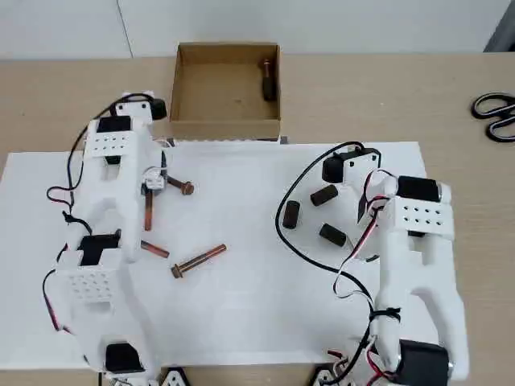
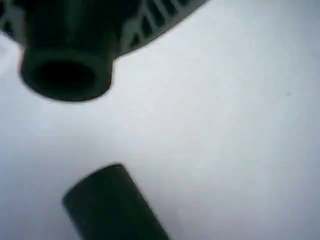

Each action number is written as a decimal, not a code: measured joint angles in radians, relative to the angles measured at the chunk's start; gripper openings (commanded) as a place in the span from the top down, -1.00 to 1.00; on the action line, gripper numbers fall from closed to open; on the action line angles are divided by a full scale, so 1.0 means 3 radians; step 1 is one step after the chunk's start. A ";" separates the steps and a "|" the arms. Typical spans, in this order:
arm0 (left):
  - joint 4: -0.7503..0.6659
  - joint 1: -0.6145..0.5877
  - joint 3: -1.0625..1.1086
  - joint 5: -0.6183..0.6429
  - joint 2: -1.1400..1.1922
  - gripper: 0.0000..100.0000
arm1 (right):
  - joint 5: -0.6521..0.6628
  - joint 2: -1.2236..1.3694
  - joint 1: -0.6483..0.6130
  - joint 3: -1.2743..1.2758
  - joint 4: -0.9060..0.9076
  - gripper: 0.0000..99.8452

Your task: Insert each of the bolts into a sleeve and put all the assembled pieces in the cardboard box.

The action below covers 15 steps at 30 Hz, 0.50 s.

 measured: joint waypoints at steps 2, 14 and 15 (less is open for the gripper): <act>0.0210 0.0046 -0.0251 0.0046 0.0000 0.99 | -0.0087 0.0000 0.0000 -0.0169 0.0174 0.99; 0.0829 0.0552 -0.0967 0.0332 -0.0537 0.99 | -0.0409 -0.0302 -0.0005 -0.0941 0.0716 1.00; 0.0829 0.0598 -0.0967 0.0332 -0.0670 0.99 | -0.0414 -0.0404 0.0005 -0.0941 0.0716 1.00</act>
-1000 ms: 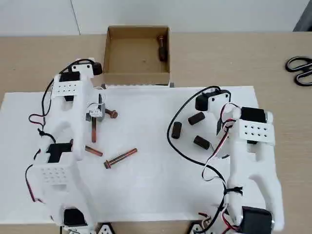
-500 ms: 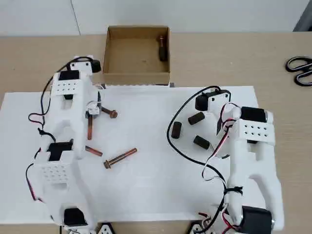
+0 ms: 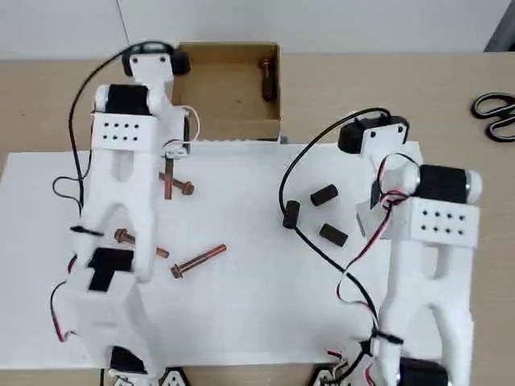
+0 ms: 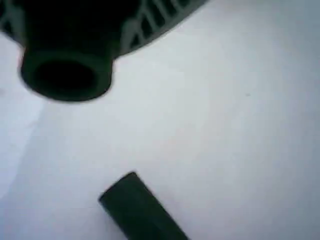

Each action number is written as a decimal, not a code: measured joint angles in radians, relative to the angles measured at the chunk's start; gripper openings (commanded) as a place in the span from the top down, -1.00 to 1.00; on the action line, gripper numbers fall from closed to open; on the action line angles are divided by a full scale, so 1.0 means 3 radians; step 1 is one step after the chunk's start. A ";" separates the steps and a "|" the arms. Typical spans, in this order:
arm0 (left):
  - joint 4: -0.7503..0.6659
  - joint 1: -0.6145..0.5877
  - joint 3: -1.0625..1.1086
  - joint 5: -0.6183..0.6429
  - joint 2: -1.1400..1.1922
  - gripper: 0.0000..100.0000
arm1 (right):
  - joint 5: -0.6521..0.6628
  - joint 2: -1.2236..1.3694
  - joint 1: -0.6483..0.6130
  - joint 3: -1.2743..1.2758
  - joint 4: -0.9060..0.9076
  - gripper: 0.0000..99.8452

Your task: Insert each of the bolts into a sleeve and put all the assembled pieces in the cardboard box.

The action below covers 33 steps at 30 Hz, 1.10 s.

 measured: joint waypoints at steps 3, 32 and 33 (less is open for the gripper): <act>0.0000 0.0133 0.0000 -0.0015 -0.0348 0.99 | -0.0005 -0.0281 -0.0026 0.0000 0.0000 1.00; -0.2721 0.0915 0.4823 0.1187 -0.4675 0.99 | -0.1115 -0.2844 -0.1463 0.2516 -0.1473 1.00; -0.2849 0.0915 0.4987 0.1222 -0.4797 0.99 | -0.1130 -0.2864 -0.1539 0.2598 -0.1580 1.00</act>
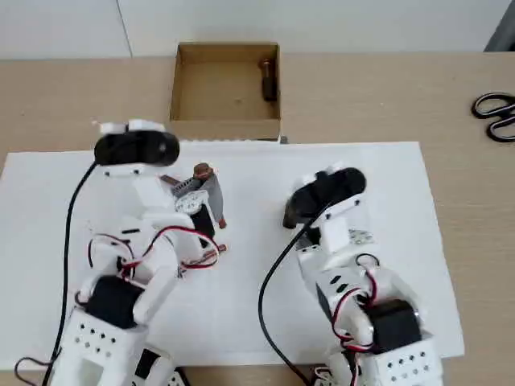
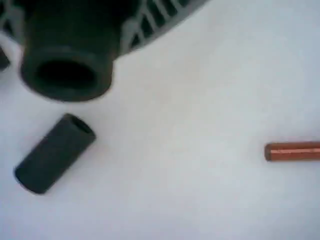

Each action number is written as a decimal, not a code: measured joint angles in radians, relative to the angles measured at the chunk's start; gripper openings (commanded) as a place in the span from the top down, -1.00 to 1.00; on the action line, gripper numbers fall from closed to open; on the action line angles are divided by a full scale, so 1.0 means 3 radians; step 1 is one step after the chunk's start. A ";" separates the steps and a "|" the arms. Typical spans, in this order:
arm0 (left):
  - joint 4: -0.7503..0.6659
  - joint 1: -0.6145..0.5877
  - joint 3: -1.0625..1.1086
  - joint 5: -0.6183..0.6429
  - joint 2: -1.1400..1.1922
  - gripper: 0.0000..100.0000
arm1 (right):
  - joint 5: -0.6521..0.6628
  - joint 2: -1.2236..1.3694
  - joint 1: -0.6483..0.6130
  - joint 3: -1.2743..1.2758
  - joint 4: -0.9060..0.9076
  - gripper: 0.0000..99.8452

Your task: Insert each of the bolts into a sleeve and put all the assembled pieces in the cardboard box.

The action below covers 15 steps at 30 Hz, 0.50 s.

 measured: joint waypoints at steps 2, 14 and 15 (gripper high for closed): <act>-0.0220 0.0000 0.0332 0.0061 -0.0225 0.99 | -0.0005 -0.0036 -0.0143 0.0169 -0.0215 1.00; -0.0742 -0.0194 0.1442 0.0460 -0.1371 0.99 | -0.0005 -0.0875 -0.0864 0.1054 -0.0573 1.00; -0.0742 -0.0194 0.1519 0.0471 -0.1432 0.99 | -0.0005 -0.1002 -0.0921 0.1141 -0.0573 1.00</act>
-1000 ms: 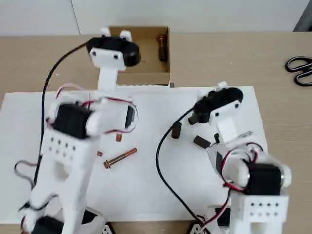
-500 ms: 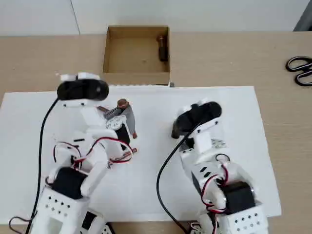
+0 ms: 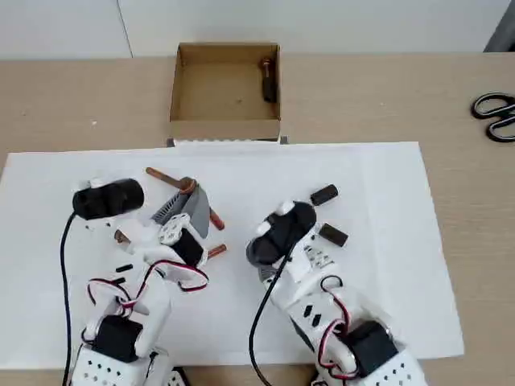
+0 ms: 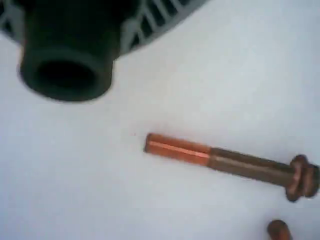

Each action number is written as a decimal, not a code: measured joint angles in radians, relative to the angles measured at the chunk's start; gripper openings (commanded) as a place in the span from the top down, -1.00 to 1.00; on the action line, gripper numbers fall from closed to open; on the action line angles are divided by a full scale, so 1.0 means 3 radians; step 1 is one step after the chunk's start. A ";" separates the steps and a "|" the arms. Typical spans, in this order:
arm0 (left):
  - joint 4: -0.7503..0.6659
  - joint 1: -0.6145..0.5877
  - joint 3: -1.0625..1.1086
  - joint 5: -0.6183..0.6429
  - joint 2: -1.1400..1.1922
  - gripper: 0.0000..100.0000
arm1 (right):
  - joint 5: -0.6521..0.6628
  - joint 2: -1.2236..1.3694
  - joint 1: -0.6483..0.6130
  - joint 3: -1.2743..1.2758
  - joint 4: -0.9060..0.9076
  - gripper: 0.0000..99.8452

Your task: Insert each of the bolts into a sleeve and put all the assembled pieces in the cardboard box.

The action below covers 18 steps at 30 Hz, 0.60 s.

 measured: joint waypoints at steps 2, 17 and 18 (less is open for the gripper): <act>0.0000 0.0000 0.0102 0.0036 -0.0148 0.99 | 0.0102 -0.0251 -0.0077 0.0174 0.0000 1.00; 0.0307 0.0481 0.0169 0.0174 -0.0864 0.99 | 0.0256 -0.0639 -0.0189 0.0440 -0.0010 1.00; 0.0307 0.0501 0.0169 0.0174 -0.0864 0.99 | 0.0256 -0.0639 -0.0189 0.0440 -0.0010 1.00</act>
